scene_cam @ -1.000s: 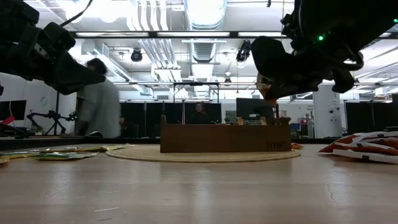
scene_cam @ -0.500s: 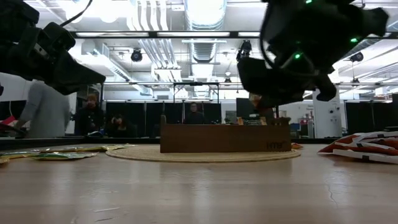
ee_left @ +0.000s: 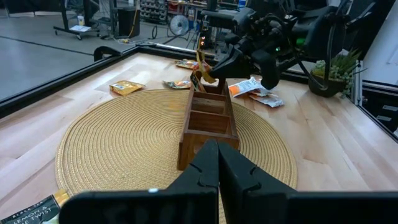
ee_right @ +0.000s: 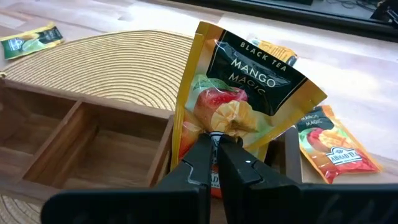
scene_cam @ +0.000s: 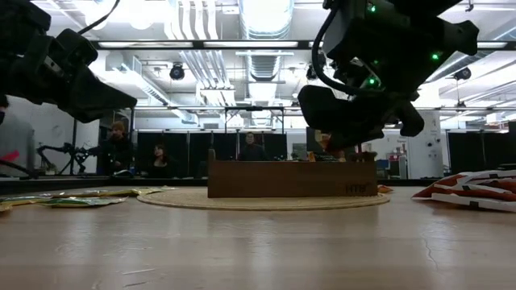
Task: Pick & Place Tea
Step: Put the orange tea bag into the right section of the wooden organizer
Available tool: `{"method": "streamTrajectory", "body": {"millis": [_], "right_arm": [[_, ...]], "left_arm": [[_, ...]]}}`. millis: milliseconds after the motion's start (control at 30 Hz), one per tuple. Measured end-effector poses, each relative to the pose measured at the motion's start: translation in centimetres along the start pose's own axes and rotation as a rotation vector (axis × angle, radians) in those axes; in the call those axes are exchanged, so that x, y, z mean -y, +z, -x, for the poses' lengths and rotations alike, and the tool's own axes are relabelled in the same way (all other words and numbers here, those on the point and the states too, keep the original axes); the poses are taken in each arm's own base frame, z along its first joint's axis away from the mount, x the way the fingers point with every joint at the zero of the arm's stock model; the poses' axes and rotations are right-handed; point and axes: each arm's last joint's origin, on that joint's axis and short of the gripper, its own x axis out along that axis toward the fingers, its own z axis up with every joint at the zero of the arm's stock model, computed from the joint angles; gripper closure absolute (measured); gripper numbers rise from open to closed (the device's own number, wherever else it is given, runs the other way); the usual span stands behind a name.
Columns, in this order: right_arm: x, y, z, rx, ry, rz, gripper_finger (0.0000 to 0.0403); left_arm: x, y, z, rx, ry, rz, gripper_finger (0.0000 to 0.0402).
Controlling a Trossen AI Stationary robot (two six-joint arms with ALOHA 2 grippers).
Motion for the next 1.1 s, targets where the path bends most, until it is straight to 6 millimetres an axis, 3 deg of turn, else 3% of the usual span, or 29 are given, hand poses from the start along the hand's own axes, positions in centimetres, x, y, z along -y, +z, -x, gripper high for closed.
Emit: {"method": "streamTrajectory", "body": {"millis": [400, 1100], "right_arm": [[0.81, -1.04, -0.55, 0.002, 0.011, -0.05, 0.0381], [0.71, -1.0, -0.51, 0.002, 0.012, -0.001, 0.0235]], "left_arm": [[0.0, 0.01, 0.0, 0.0, 0.0, 0.0, 0.0402], [0.0, 0.0, 0.0, 0.0, 0.0, 0.0, 0.0402]]}}
